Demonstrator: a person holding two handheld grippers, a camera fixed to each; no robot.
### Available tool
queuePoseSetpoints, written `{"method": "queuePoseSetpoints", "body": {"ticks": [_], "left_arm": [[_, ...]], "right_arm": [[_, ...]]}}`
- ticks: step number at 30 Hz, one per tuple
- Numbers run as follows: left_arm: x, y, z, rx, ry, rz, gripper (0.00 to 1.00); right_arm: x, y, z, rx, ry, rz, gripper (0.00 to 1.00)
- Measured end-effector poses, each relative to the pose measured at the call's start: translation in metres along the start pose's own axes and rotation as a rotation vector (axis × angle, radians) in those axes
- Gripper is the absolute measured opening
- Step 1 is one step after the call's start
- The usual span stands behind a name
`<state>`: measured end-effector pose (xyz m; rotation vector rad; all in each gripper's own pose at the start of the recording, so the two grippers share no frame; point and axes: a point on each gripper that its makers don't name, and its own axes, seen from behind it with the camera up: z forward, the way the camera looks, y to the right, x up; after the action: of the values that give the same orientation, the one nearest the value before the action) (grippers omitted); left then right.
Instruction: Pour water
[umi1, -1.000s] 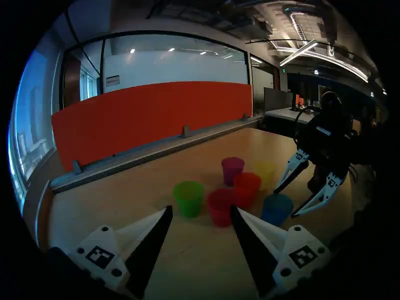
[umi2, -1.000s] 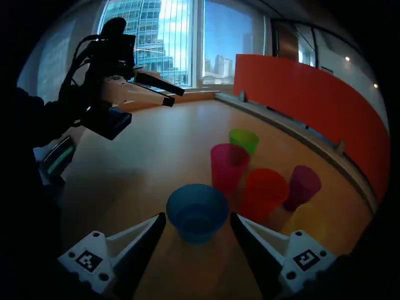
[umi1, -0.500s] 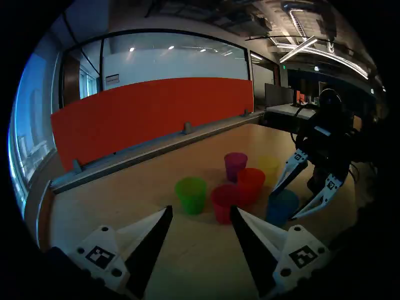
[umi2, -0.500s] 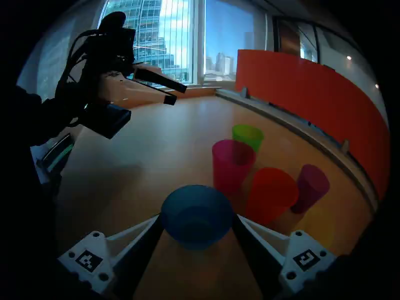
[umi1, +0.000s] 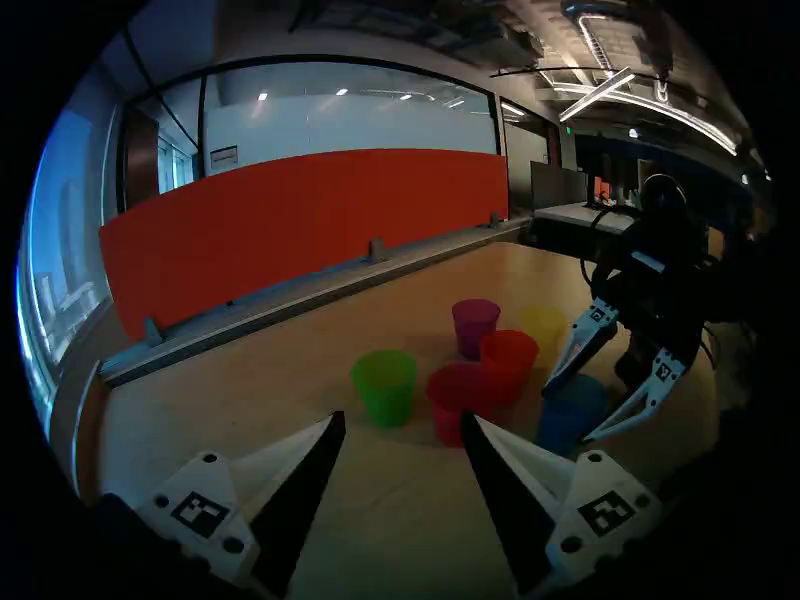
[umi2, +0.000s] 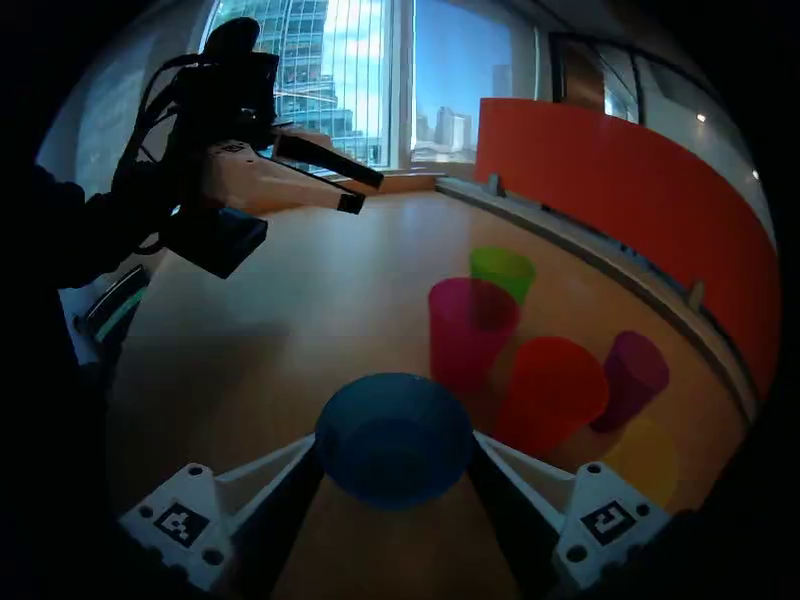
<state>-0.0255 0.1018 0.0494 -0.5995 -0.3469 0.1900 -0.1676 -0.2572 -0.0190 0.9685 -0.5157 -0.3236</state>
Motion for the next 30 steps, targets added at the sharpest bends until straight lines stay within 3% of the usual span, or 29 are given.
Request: {"method": "queuePoseSetpoints", "body": {"ticks": [15,30], "left_arm": [[-0.003,-0.002,0.005,0.005,-0.008,0.012,0.84],[-0.010,-0.002,0.021,0.015,-0.030,0.025,0.84]], "right_arm": [[0.001,0.003,-0.002,-0.021,0.019,-0.010,0.91],[0.042,0.012,-0.044,-0.055,0.126,0.020,0.91]]}}
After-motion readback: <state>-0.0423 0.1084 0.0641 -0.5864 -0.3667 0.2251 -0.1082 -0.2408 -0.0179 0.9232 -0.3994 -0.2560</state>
